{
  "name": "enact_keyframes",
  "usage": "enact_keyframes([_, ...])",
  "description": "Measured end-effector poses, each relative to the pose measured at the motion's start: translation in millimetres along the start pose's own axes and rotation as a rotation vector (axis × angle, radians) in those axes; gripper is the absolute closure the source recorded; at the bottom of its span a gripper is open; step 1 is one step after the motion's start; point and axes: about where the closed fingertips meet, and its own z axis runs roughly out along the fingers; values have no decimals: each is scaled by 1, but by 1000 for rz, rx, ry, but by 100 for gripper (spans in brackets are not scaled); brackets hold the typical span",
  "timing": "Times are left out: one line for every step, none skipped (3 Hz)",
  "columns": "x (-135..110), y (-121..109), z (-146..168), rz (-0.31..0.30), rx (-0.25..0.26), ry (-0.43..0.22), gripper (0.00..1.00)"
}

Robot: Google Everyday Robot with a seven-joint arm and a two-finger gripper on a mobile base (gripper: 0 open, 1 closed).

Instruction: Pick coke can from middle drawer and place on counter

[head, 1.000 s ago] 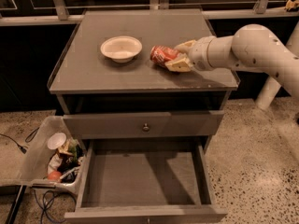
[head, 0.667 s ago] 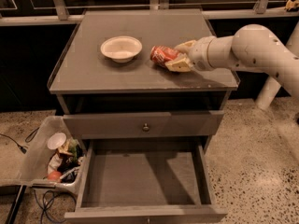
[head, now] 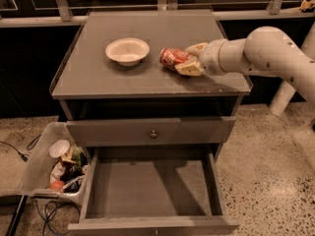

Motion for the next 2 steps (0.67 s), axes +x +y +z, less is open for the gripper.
enact_keyframes([0,0,0,0,0,0,13])
enact_keyframes([0,0,0,0,0,0,0])
